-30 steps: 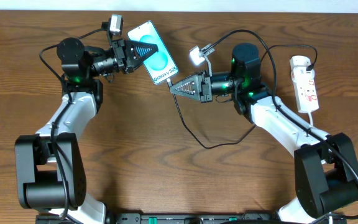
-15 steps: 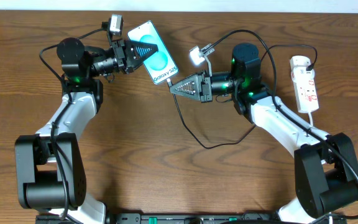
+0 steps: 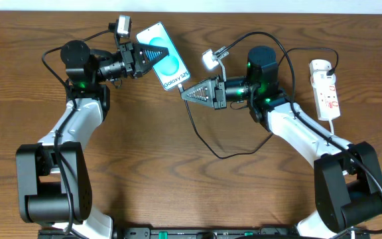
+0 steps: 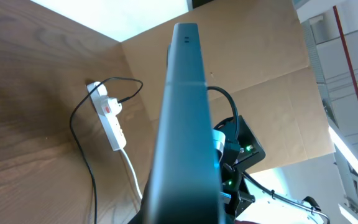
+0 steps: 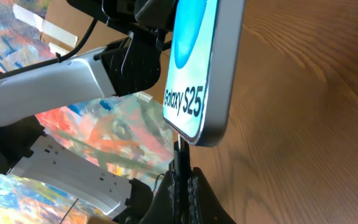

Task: Plug charger to phone and switch on socket

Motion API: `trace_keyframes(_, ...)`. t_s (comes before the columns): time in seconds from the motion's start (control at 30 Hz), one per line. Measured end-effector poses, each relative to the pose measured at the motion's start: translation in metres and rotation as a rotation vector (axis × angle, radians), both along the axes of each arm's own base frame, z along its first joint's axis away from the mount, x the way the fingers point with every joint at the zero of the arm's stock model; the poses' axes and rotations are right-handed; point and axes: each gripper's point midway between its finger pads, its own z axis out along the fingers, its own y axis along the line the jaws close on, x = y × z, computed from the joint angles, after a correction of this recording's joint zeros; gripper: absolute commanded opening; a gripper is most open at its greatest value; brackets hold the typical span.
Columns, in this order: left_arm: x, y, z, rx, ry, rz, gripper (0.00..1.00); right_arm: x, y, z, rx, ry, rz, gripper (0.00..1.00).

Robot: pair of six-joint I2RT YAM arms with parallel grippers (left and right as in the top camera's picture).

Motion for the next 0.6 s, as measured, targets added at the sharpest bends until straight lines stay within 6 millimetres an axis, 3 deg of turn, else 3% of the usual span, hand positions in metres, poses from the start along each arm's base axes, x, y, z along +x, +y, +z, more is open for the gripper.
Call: trace_keyframes(0.6, -0.0003, -0.0001, -0.0001, 0.0, 0.002, -0.002, 0.07, -0.0019, 0.0028, -0.0003, -0.001, 0.0, 0.004, 0.01)
